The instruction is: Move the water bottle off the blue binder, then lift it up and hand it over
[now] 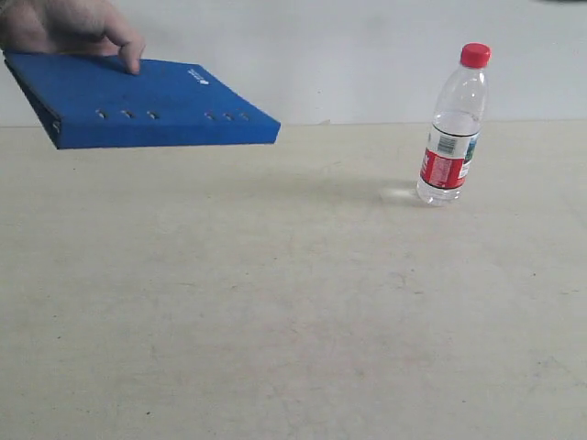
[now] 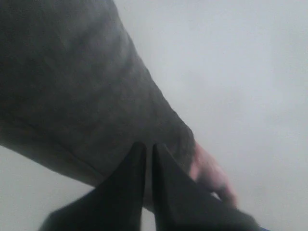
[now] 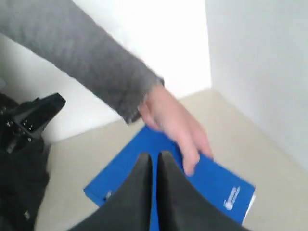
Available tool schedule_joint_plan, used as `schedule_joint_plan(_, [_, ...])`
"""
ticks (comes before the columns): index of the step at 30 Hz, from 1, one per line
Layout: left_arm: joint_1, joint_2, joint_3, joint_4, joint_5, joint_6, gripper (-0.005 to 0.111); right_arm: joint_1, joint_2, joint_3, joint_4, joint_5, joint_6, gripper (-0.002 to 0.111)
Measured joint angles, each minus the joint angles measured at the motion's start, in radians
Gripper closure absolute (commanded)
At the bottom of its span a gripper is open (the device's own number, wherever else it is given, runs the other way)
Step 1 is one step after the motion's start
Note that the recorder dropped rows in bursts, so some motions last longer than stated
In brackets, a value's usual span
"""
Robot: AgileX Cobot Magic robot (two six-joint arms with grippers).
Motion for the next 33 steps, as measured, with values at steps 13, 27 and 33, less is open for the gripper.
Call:
schedule_joint_plan(13, [0.0, -0.528, 0.0, -0.522, 0.491, 0.542, 0.102, -0.358, -0.779, 0.112, 0.022, 0.107, 0.043, 0.109])
schedule_joint_plan(27, [0.0, -0.607, 0.023, -0.533, 1.057, 0.82, 0.102, -0.375, -1.512, 0.699, 0.024, 0.41, 0.096, 0.109])
schedule_joint_plan(33, [0.0, -0.607, 0.038, -0.533, 1.053, 0.825, 0.102, -0.368, -1.592, 1.134, 0.03, 0.739, 0.165, 0.109])
